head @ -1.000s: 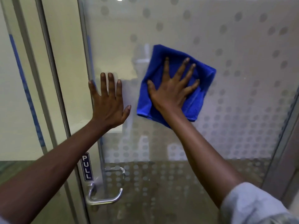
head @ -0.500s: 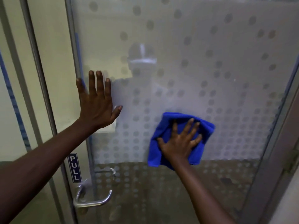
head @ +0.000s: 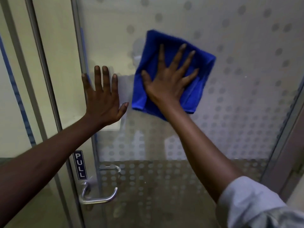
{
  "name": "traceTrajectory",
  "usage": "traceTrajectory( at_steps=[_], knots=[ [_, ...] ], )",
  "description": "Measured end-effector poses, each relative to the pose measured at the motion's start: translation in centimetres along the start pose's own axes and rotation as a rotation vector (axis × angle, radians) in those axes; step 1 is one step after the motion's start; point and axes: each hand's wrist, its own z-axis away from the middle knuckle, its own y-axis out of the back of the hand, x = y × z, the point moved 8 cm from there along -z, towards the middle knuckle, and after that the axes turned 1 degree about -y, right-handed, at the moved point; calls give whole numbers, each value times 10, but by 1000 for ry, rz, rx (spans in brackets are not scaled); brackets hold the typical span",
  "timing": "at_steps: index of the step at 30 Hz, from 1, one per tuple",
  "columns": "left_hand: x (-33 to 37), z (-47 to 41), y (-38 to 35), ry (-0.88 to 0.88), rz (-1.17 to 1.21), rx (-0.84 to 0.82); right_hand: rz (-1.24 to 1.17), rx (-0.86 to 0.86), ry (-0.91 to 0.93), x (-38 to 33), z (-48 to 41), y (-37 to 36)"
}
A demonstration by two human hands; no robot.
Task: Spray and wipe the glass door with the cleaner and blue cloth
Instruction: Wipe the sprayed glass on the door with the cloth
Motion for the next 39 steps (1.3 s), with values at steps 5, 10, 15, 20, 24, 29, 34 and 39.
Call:
traceTrajectory(
  at_steps=[5, 10, 15, 20, 24, 29, 34, 39],
  knots=[
    [0, 0, 3, -20, 11, -10, -39, -90, 156, -2, 95, -31],
    [1, 0, 6, -15, -7, -19, 74, -249, 152, 86, 156, -48],
    [5, -2, 8, -8, 6, -40, 71, -192, -131, 145, 88, -20],
    [4, 0, 5, -2, -7, -18, -6, -50, -299, 94, -17, 8],
    [3, 1, 5, -4, -13, -12, 10, -9, -27, 6, -31, 8],
    [2, 0, 8, -16, -8, -17, 1, -25, 292, -19, 40, -15],
    [4, 0, 8, -17, -18, -32, 91, -101, 392, 54, 120, -37],
    [3, 1, 7, -11, -14, -14, 115, -183, 53, 129, 79, -25]
  ],
)
